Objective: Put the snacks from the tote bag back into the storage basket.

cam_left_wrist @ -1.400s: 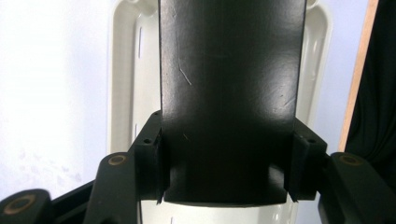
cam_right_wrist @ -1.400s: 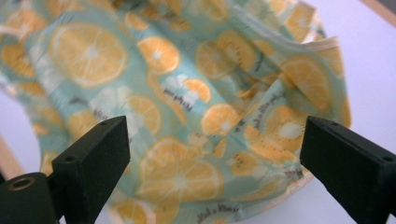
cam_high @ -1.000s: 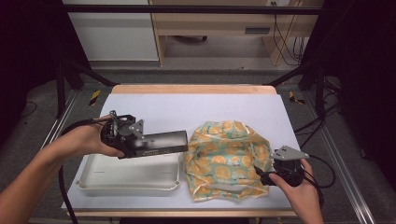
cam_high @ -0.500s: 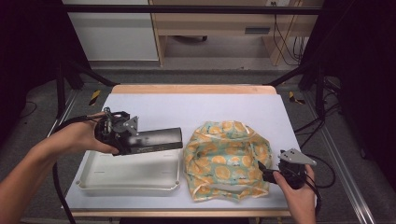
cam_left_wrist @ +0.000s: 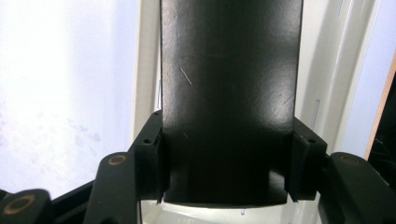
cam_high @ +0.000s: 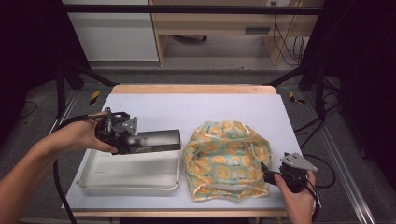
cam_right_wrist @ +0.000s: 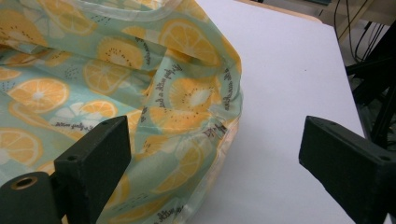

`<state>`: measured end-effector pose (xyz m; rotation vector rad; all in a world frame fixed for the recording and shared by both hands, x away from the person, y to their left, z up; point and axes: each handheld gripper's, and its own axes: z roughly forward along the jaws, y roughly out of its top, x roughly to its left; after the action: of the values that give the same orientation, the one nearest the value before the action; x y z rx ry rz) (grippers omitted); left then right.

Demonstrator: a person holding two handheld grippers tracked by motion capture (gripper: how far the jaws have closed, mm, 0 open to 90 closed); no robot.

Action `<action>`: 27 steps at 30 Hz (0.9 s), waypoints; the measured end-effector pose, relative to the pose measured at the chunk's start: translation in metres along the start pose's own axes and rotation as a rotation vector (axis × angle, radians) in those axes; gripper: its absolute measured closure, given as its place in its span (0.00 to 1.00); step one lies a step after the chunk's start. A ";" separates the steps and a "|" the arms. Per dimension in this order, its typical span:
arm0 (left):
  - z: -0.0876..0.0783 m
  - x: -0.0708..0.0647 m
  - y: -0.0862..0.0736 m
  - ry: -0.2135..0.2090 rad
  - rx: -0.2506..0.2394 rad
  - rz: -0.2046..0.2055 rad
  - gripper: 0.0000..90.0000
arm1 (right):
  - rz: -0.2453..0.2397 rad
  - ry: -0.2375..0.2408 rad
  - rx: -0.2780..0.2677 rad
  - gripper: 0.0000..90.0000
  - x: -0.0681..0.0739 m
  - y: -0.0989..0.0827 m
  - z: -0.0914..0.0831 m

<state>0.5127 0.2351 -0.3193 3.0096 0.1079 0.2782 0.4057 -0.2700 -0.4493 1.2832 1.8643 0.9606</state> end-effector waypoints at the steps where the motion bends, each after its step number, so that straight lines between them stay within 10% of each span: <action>1: 0.001 0.001 -0.001 0.003 -0.002 0.007 0.48 | -0.004 -0.005 -0.001 0.11 0.001 0.000 0.000; 27: 0.018 0.004 -0.014 -0.023 0.012 0.022 0.48 | -0.035 -0.018 0.024 0.11 0.005 -0.001 0.004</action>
<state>0.5190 0.2470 -0.3379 3.0269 0.0751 0.2461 0.4072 -0.2644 -0.4527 1.2651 1.8837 0.9081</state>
